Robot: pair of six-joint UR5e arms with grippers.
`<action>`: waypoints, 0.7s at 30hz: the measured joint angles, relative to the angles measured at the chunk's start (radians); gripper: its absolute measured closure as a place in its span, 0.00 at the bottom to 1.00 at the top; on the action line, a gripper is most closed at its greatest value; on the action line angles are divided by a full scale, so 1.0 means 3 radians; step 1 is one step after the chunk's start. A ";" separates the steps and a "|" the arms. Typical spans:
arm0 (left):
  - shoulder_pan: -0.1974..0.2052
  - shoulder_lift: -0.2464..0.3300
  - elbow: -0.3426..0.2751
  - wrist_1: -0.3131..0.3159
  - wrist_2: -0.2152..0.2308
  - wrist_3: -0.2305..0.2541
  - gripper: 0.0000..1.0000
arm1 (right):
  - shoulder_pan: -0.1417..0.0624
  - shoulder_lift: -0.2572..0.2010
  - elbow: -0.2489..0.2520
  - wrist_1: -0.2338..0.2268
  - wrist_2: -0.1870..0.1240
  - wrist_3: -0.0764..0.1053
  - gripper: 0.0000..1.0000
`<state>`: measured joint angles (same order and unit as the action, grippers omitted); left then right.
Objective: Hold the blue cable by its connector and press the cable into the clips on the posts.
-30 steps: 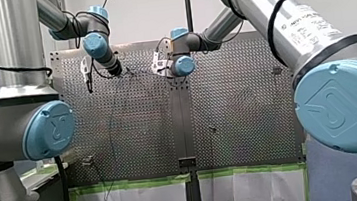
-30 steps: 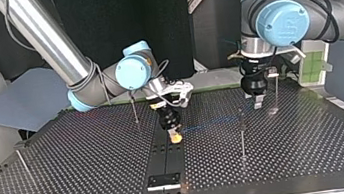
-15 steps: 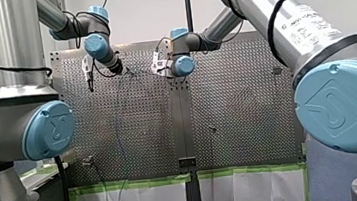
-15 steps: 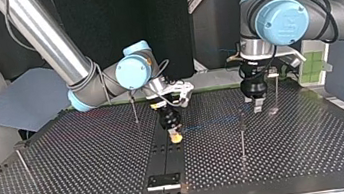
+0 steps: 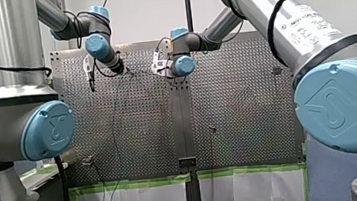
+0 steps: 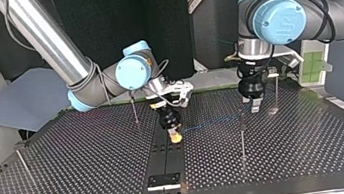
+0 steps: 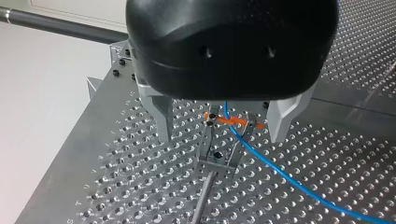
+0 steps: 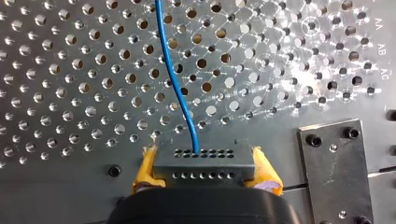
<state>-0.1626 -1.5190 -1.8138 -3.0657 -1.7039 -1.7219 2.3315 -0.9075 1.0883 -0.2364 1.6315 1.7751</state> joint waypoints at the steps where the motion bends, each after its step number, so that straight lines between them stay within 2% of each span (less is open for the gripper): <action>1: -0.0002 0.0000 0.0000 0.0004 0.0000 0.0003 0.01 | -0.0001 0.0000 0.0000 0.0003 0.0001 0.0000 1.00; 6: -0.0009 0.0000 -0.0001 0.0035 0.0002 0.0039 0.01 | -0.0006 0.0000 0.0000 0.0008 0.0006 0.0000 1.00; 13: -0.0021 0.0000 0.0000 0.0076 0.0103 0.0073 0.01 | -0.0007 0.0000 0.0000 0.0007 0.0008 0.0000 1.00; 21: -0.0030 -0.0004 0.0000 0.0082 0.0133 0.0081 0.01 | -0.0008 0.0000 0.0000 0.0010 0.0004 0.0000 1.00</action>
<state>-0.1716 -1.5204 -1.8139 -3.0412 -1.6640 -1.6977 2.3293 -0.9074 1.0884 -0.2334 1.6326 1.7751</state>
